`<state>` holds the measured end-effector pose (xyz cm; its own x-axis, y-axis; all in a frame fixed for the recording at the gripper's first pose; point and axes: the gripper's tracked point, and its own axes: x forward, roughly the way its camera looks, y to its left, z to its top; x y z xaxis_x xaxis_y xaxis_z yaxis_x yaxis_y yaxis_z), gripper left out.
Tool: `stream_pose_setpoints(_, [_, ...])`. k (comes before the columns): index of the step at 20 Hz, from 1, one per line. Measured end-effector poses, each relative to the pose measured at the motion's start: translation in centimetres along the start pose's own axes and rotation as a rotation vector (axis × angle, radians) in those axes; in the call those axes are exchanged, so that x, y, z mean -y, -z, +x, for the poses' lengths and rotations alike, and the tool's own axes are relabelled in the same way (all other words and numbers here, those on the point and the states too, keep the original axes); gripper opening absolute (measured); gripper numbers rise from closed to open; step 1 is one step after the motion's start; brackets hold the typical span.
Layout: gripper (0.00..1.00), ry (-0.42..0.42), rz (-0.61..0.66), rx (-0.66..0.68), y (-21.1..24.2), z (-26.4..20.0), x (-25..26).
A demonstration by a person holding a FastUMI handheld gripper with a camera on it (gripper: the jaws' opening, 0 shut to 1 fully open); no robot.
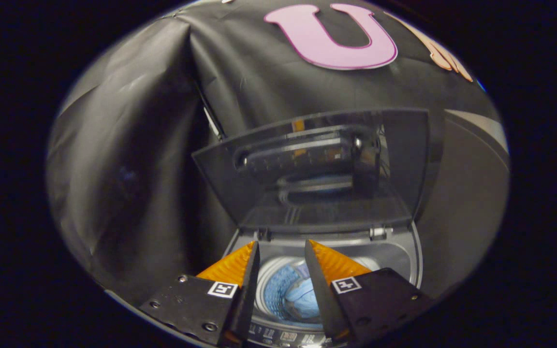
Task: Put the clothes into the washing machine and then close the washing machine lid.
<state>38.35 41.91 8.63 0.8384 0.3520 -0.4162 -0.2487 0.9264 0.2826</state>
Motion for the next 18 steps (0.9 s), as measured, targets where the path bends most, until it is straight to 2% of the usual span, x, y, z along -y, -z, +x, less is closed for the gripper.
stream_pose_setpoints(4, [0.6,-0.012,0.008,0.204,-8.1,0.3,-0.2])
stream_pose_setpoints(10, [0.6,0.026,-0.06,0.298,-13.0,2.9,-0.4])
stream_pose_setpoints(14, [0.6,0.112,-0.094,0.307,-13.4,5.1,1.6])
stream_pose_setpoints(18, [0.72,0.232,-0.173,0.325,-14.0,5.6,3.7])
